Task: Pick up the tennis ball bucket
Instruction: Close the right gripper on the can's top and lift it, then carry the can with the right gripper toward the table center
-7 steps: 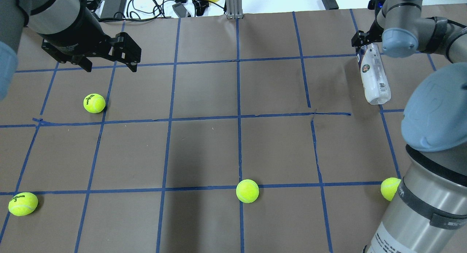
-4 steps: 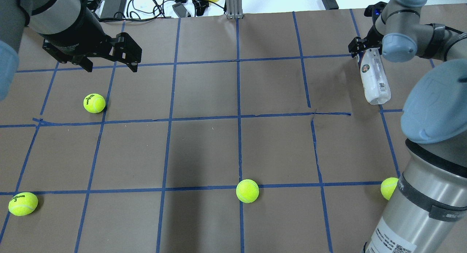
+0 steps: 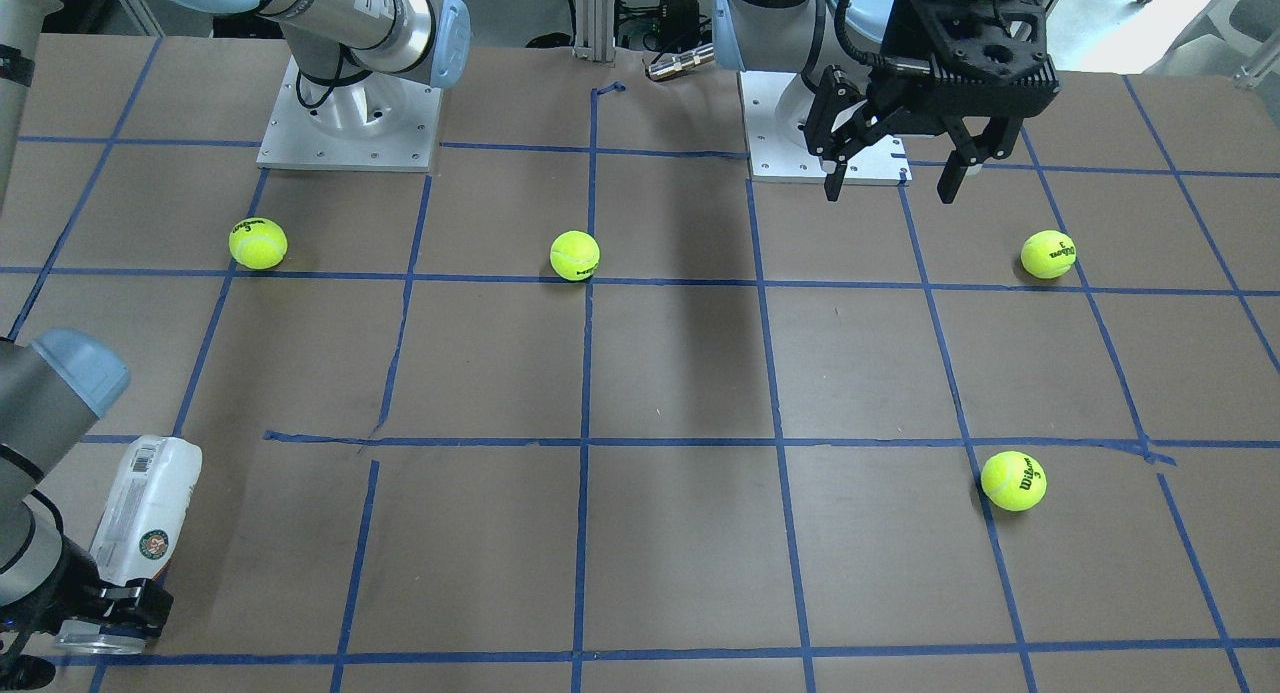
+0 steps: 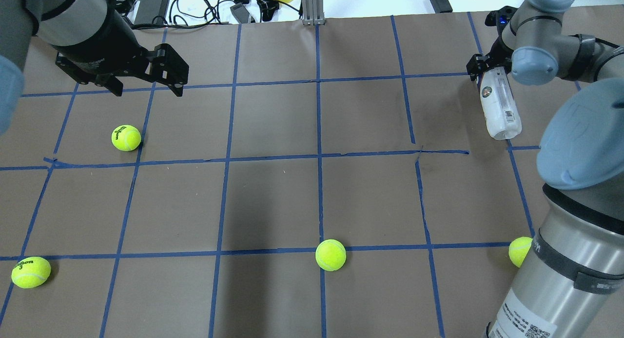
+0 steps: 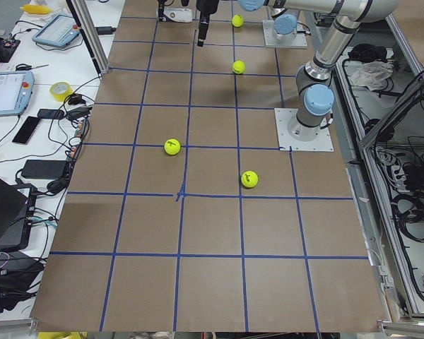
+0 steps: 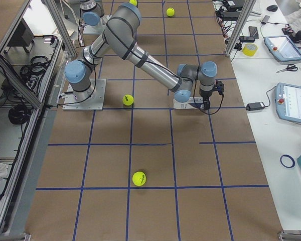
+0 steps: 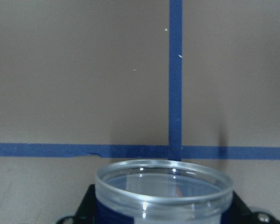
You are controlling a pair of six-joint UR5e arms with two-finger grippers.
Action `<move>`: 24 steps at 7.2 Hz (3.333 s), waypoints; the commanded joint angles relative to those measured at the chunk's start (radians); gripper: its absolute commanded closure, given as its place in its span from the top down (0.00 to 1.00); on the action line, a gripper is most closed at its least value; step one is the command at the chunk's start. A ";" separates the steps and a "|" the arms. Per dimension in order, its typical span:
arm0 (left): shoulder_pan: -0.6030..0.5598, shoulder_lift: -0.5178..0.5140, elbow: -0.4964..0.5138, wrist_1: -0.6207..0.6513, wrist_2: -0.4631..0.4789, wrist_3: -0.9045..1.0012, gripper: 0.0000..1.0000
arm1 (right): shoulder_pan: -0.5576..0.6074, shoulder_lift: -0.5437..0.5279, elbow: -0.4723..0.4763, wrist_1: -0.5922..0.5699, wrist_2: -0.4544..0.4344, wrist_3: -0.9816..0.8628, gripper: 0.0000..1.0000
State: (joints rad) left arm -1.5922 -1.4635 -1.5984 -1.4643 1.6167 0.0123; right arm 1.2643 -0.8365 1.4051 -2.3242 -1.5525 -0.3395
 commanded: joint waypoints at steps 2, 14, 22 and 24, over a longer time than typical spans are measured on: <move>0.000 0.000 0.000 -0.001 0.000 0.000 1.00 | 0.000 -0.006 0.006 0.003 0.005 -0.006 0.69; 0.000 0.005 0.003 0.001 0.005 0.000 1.00 | 0.373 -0.197 0.094 -0.018 0.194 -0.334 0.24; 0.002 0.006 0.002 -0.011 0.003 -0.003 1.00 | 0.717 -0.082 0.075 -0.116 0.086 -0.643 0.26; 0.002 0.006 0.002 -0.013 0.005 -0.003 1.00 | 0.768 -0.069 0.077 -0.123 0.121 -0.667 0.22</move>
State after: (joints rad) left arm -1.5908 -1.4573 -1.5969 -1.4766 1.6208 0.0091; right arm 2.0025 -0.9143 1.4827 -2.4362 -1.4455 -0.9838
